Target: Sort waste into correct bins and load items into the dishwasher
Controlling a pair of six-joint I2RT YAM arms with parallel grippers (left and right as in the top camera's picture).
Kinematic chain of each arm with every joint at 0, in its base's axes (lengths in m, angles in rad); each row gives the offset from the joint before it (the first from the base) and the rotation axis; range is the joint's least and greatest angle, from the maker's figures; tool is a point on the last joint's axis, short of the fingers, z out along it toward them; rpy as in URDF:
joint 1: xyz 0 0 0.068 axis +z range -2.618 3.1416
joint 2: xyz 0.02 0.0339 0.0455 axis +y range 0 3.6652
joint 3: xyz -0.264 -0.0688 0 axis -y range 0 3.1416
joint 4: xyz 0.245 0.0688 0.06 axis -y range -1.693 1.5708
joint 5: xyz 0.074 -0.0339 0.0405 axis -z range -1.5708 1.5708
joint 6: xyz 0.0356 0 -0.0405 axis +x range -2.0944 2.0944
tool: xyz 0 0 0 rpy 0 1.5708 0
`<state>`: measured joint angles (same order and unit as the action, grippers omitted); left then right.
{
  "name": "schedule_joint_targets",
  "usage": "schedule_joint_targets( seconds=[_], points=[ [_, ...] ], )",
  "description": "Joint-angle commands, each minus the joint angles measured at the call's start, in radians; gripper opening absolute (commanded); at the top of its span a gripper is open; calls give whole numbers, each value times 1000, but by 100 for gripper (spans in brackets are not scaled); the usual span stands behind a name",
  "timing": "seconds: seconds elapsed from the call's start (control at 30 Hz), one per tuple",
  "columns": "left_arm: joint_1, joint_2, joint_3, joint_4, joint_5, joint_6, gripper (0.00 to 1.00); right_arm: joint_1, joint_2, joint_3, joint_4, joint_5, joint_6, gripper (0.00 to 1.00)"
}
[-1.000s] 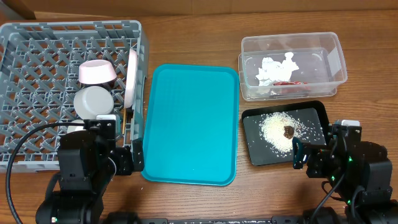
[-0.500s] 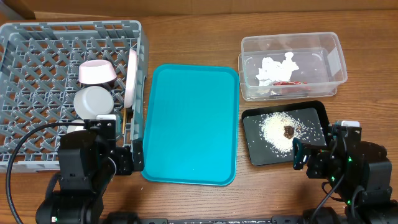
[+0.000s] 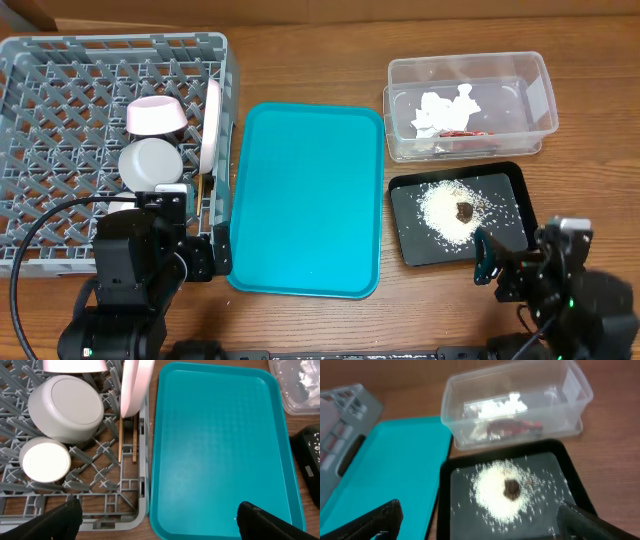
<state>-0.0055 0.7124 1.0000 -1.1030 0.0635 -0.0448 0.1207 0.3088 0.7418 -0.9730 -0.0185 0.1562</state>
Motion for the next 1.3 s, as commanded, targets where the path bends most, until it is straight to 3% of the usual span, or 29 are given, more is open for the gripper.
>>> schedule_joint_targets(
  seconds=[0.0,0.23,0.6,0.8,0.93,1.03,1.27],
  points=[
    [-4,1,-9,0,11,23,100,-27,-112,-108,107,9,-1,100],
    [-4,1,-9,0,11,23,100,-43,-300,-326,394,-5,-1,100],
    [-4,1,-9,0,11,23,100,-44,-306,-586,906,-4,-1,100],
    [-4,1,-9,0,11,23,100,-44,-306,-715,1061,3,-55,100],
    [-4,1,-9,0,11,23,100,-46,-306,-734,975,1,-192,100],
    [-4,1,-9,0,11,23,100,-47,-306,-734,887,2,-190,100],
    [-4,1,-9,0,11,23,100,-47,-306,-734,889,2,-190,100]
  ],
)
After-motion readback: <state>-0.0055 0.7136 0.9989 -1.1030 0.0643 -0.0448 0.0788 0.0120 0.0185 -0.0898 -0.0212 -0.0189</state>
